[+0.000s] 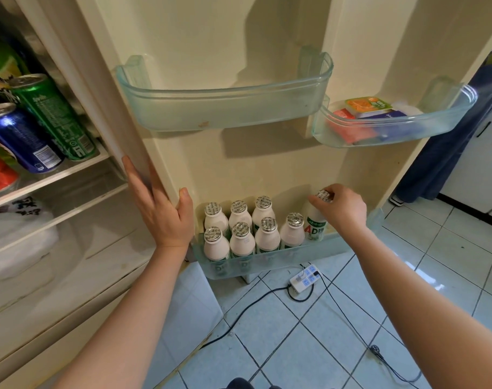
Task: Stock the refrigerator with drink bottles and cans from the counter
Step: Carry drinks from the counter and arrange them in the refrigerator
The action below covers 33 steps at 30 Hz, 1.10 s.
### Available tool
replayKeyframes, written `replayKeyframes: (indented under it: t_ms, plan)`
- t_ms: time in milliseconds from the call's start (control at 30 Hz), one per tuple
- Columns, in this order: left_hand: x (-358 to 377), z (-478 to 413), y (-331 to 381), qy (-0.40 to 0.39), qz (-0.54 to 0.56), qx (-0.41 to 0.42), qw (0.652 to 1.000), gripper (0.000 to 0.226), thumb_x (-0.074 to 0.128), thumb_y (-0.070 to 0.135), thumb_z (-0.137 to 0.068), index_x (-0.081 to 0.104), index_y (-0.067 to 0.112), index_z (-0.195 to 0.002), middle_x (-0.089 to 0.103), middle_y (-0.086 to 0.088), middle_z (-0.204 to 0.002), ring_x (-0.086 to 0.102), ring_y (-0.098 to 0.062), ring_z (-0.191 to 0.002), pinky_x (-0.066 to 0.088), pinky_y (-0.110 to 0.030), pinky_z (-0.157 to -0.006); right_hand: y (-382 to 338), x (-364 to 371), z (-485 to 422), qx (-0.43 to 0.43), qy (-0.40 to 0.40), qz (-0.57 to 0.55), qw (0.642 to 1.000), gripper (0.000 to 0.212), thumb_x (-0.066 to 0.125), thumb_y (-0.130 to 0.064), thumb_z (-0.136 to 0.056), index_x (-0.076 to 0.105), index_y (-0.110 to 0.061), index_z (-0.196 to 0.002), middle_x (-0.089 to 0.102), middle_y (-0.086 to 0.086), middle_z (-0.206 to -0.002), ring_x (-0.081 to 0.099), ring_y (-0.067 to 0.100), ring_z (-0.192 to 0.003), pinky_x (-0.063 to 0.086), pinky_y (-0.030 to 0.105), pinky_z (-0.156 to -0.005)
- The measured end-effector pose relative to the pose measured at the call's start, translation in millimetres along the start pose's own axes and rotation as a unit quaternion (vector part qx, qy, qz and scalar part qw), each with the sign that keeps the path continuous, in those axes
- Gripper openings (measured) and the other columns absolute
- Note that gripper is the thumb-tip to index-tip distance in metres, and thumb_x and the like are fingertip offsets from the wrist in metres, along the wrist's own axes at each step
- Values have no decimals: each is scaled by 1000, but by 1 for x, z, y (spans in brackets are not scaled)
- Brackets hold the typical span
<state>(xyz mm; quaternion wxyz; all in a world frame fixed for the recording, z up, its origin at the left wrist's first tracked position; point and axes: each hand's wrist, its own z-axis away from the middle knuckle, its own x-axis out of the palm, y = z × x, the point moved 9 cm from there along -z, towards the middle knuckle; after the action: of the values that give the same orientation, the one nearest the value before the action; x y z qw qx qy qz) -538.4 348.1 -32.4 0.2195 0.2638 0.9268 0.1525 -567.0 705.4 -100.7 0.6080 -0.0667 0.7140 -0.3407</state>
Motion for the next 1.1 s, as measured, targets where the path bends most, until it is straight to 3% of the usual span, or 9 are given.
replayKeyframes:
  t_ms: [233, 300, 500, 633, 800, 1000, 1100]
  plan:
    - [1, 0, -3, 0, -5, -3, 1000, 60, 40, 32, -96, 46, -20, -125, 13, -40, -145, 22, -46, -140, 29, -52, -111, -31, 27, -4, -31, -69, -39, 996, 47, 68, -48, -80, 61, -16, -114, 66, 2, -104, 60, 22, -91, 39, 26, -64]
    - [0, 0, -3, 2, -7, 1, 1000, 61, 39, 33, -96, 46, -20, -125, 13, -38, -145, 22, -46, -139, 27, -49, -112, -39, 33, -3, -38, -88, -45, 994, 51, 71, -48, -77, 60, -15, -113, 60, -2, -96, 56, 18, -87, 36, 25, -60]
    - [0, 0, -1, 2, -5, 2, 1000, 63, 38, 35, -96, 47, -21, -124, 10, -31, -145, 22, -47, -139, 28, -51, -111, -48, 42, -1, -52, -136, -36, 989, 37, 75, -47, -73, 57, -16, -83, 57, -3, -74, 53, 18, -72, 37, 29, -52]
    - [0, -1, -1, 3, 0, 0, 1000, 63, 38, 35, -95, 48, -21, -123, 9, -30, -146, 21, -44, -140, 27, -49, -112, -51, 40, 1, -59, -143, -34, 987, 48, 77, -40, -73, 64, -5, -103, 67, 10, -96, 62, 26, -90, 51, 42, -77]
    - [0, -1, -1, 5, -6, 3, 1000, 61, 40, 32, -94, 46, -20, -126, 10, -30, -145, 23, -49, -138, 29, -54, -109, -53, 41, 3, -70, -142, -30, 987, 44, 75, -41, -75, 62, -13, -108, 61, 1, -92, 56, 19, -85, 47, 34, -73]
    - [-2, 0, 1, 10, -8, 13, 1000, 58, 39, 32, -95, 43, -15, -129, 11, -29, -146, 23, -47, -138, 29, -54, -110, -48, 53, 7, -46, -172, -45, 983, 57, 69, -43, -81, 52, -12, -126, 61, 5, -117, 57, 24, -104, 45, 33, -79]
    - [-3, 0, 3, 6, -10, 12, 1000, 57, 42, 29, -92, 40, -12, -132, 13, -31, -146, 23, -45, -138, 29, -54, -110, -42, 59, 10, -25, -179, -76, 981, 54, 63, -47, -84, 52, -12, -123, 61, 3, -108, 55, 20, -94, 40, 30, -74]
